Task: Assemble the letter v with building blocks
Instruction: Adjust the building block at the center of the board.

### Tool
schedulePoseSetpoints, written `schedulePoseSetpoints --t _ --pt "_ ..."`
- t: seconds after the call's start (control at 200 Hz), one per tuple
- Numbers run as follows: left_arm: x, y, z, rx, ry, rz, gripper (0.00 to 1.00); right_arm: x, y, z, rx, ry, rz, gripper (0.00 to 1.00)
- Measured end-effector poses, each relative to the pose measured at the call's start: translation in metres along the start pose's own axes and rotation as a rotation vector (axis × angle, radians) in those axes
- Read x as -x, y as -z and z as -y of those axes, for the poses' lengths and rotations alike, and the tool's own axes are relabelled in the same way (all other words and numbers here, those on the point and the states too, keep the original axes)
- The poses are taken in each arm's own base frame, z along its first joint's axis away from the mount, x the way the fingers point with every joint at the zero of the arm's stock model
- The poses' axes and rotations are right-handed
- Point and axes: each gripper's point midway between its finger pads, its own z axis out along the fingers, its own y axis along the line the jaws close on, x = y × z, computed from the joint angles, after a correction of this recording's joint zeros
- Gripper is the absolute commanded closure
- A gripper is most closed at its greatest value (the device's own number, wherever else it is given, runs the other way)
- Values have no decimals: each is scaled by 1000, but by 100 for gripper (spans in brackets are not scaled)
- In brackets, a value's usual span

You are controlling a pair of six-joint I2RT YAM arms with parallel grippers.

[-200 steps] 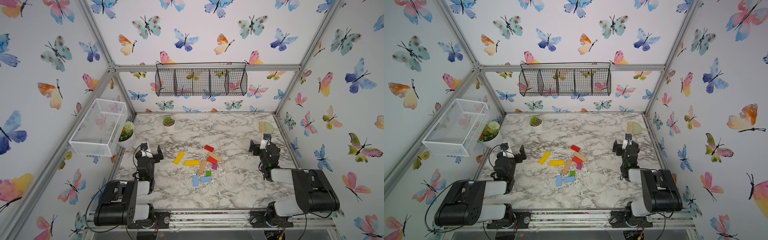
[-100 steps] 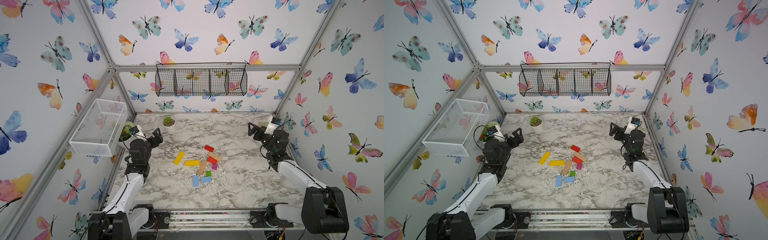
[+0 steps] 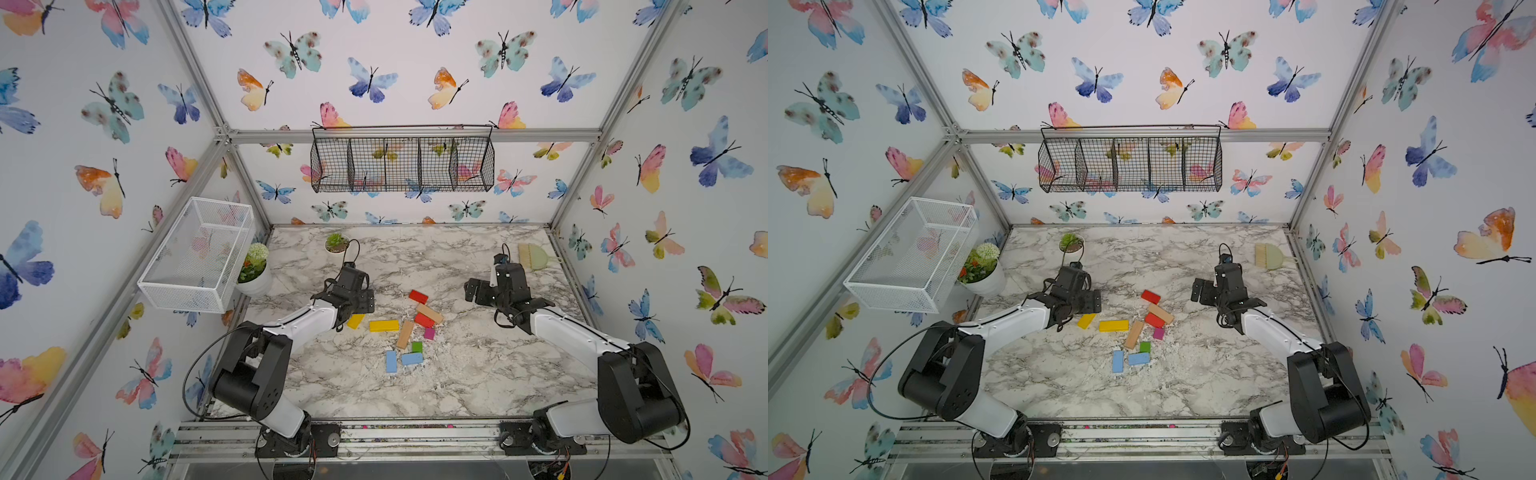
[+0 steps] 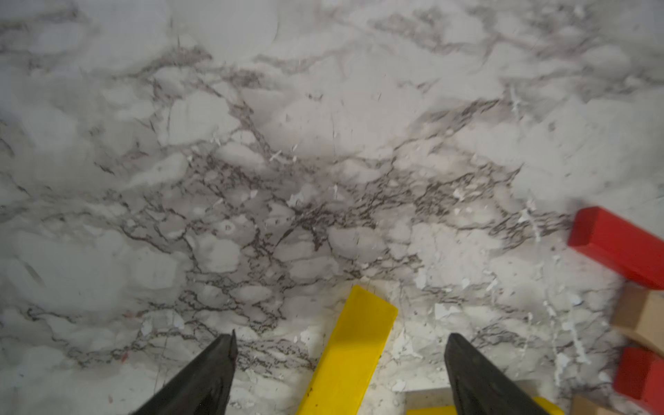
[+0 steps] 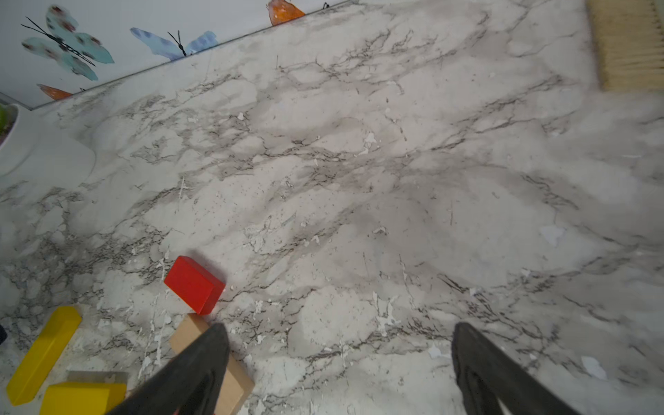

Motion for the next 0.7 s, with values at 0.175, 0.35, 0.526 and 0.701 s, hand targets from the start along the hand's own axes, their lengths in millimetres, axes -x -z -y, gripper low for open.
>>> schedulePoseSetpoints --t 0.175,0.35,0.526,0.701 --pt "-17 -13 -4 28 -16 -74 16 -19 3 9 -29 4 -45 2" --pt "-31 -24 -6 47 -27 -127 21 -24 8 13 -42 2 -49 2" --pt "-35 -31 -6 51 -31 -146 29 -29 10 18 -62 0 -59 2" --pt "-33 -33 -4 46 -26 -145 48 -29 10 21 -78 0 -58 2"
